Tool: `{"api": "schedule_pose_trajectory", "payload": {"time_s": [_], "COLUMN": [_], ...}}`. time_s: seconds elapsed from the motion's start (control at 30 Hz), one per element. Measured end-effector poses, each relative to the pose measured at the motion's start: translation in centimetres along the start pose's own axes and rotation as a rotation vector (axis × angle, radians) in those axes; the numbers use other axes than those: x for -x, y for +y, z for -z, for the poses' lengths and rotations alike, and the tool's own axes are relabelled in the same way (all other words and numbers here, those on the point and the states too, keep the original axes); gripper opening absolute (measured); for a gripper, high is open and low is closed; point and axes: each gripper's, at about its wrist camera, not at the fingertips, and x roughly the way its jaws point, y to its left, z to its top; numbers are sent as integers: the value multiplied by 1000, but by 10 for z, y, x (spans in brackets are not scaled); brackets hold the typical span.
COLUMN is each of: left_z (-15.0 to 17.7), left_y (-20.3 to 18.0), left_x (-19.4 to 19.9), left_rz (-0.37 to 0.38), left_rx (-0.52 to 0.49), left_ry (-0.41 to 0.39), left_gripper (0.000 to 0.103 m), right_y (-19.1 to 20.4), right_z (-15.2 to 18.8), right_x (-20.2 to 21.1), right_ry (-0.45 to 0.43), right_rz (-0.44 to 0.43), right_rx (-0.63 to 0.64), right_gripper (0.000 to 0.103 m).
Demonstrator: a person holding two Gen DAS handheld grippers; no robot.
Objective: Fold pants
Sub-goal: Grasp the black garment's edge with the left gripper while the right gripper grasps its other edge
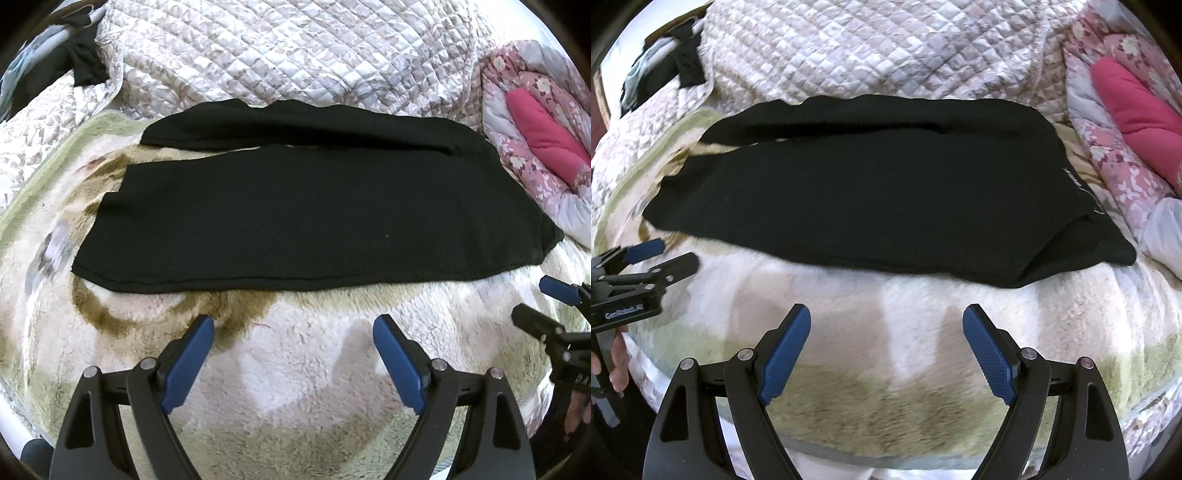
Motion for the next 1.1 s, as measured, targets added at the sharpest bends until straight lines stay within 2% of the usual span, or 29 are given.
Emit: {"api": "schedule_pose_trajectory", "payload": {"time_s": [0.13,0.4,0.53,0.67,0.83,0.87,0.97,1.07,1.1], "left_z": [-4,-9,-13,-16,-21,-23,-28,-34,-35], "left_y": [19,70,87,102,103,104,108,112,114], "left_x": [1,-8,-15,-26,-33,-34,-39,-46,-47], "left_rz": [-11,-45,-21,-1,4,0,-21,-50,-63], "left_rx": [49,194,254,315,299,298,311,321,324], "left_ry": [-14,-19,-30,-39,-65,-70,-80,-85,-83], "left_gripper": [90,89,88,87,86,84,71,52,41], "right_y": [-21,-76,-96,-102,-118,-122,-137,-147,-149], "right_z": [-4,-14,-21,-31,-41,-42,-47,-52,-52], "right_x": [-1,-5,-11,-17,-13,-13,-17,-21,-22], "right_ry": [-3,-20,-39,-68,-142,-149,-152,-158,-160], "right_rz": [11,12,-43,-63,-60,-51,-56,-53,-45], "right_rx": [-57,-249,-336,-369,-431,-447,-496,-523,-527], "right_gripper": [84,84,82,82,69,62,52,42,30]}}
